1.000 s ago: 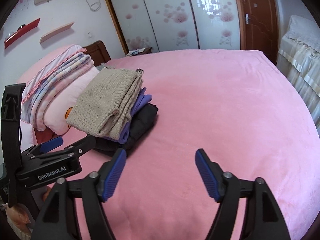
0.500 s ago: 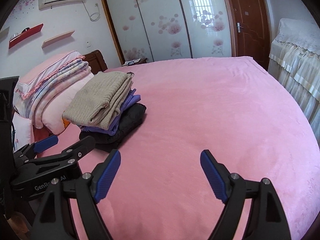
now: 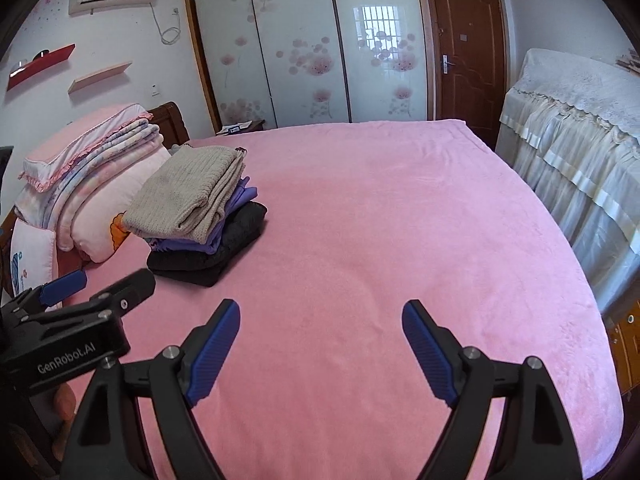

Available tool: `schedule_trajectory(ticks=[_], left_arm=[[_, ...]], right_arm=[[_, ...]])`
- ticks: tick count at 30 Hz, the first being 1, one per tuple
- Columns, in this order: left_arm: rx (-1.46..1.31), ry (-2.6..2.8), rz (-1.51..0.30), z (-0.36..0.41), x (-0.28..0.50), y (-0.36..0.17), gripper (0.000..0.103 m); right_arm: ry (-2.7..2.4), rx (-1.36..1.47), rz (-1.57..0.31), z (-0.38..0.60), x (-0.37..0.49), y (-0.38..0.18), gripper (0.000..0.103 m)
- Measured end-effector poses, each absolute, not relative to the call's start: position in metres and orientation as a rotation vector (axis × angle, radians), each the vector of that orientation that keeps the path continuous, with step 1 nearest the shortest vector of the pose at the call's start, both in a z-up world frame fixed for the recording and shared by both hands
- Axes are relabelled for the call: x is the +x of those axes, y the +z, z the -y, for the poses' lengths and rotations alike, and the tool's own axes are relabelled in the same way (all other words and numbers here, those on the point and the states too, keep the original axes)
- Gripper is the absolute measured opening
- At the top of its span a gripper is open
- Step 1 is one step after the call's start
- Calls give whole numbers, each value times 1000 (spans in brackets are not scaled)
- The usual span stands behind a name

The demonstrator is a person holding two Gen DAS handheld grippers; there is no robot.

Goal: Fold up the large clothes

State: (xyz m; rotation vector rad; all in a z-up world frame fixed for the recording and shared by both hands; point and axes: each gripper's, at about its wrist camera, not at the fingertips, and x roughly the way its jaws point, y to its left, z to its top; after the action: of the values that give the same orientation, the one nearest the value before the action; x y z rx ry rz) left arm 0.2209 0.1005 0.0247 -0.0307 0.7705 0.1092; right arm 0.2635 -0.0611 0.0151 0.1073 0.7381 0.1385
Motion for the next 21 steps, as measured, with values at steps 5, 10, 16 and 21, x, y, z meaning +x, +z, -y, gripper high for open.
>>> schedule_trajectory(ticks=[5, 10, 16, 21], left_arm=[[-16, 108, -746, -92, 184, 39, 102], [-7, 106, -732, -85, 154, 50, 102], [17, 111, -713, -73, 122, 57, 102], [15, 96, -724, -68, 105, 55, 102]], right_arm=[[125, 95, -736, 64, 233, 30, 85], [122, 90, -727, 69, 204, 44, 85], [117, 57, -702, 71, 177, 56, 85], [116, 51, -708, 74, 161, 58, 85]])
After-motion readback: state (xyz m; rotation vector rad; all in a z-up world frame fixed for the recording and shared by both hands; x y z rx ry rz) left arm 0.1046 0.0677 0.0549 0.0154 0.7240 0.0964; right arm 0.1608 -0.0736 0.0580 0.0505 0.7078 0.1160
